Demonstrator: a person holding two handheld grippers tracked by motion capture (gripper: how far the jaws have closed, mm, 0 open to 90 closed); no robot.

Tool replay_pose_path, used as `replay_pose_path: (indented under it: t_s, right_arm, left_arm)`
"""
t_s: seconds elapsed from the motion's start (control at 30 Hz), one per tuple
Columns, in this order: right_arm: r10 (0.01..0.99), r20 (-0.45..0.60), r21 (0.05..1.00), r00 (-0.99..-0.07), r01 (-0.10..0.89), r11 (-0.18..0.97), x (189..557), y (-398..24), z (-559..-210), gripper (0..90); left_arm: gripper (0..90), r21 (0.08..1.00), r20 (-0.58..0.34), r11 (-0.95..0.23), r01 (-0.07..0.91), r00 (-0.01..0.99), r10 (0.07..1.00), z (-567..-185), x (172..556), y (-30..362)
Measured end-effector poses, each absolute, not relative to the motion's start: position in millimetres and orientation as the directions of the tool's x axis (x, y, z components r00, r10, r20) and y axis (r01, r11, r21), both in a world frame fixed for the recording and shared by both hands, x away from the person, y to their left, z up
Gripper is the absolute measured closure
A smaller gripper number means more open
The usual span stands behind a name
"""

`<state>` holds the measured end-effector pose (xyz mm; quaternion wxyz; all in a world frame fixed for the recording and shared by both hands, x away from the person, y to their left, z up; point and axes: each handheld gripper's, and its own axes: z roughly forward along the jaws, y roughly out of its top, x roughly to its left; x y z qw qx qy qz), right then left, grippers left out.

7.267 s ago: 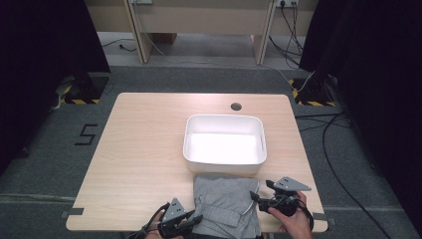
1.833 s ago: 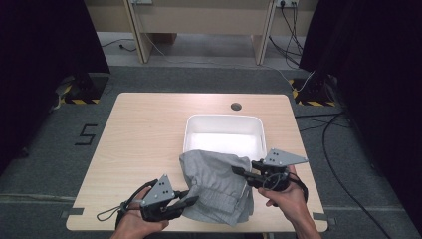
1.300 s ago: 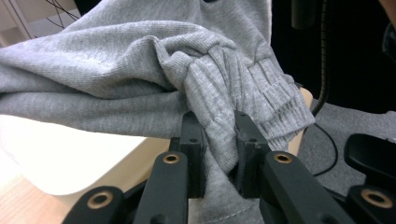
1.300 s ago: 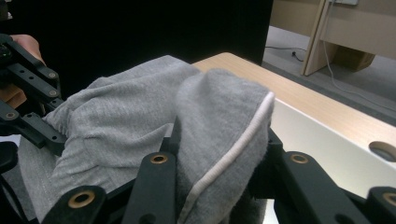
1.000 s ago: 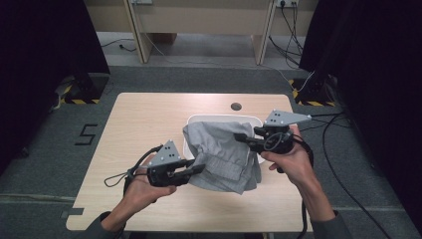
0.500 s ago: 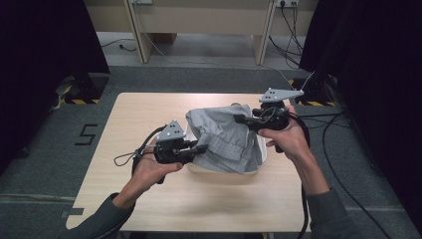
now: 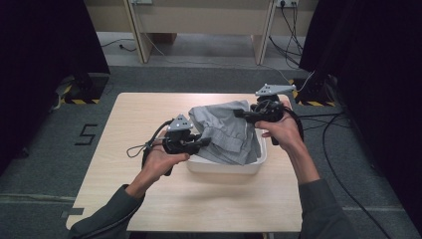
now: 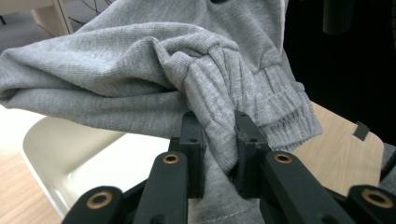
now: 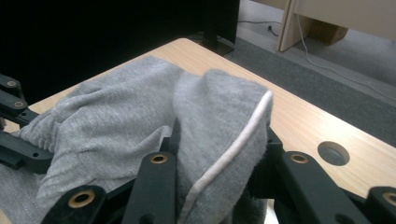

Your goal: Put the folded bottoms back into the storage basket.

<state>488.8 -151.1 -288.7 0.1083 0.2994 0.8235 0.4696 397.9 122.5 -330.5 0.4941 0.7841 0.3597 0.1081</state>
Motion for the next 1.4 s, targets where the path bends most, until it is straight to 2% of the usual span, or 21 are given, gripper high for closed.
replay_pose_path:
  t_s: [0.4, 0.87, 1.4]
  right_arm:
    - [0.631, 0.117, 0.818, -0.767, 0.435, 0.377, 511, -153, -312, 69.0]
    - [0.649, 0.147, 0.782, -0.746, 0.490, 0.386, 527, -152, -345, 69.0]
    - [0.682, 0.165, 0.731, -0.712, 0.553, 0.400, 530, -157, -378, 68.8]
  left_arm:
    - [75.9, 0.830, -0.198, -0.254, 0.497, 0.688, 0.698, -353, 419, 113]
    - [75.7, 0.790, -0.165, -0.309, 0.529, 0.669, 0.724, -378, 428, 107]
    - [75.1, 0.745, -0.165, -0.344, 0.571, 0.658, 0.735, -401, 434, 102]
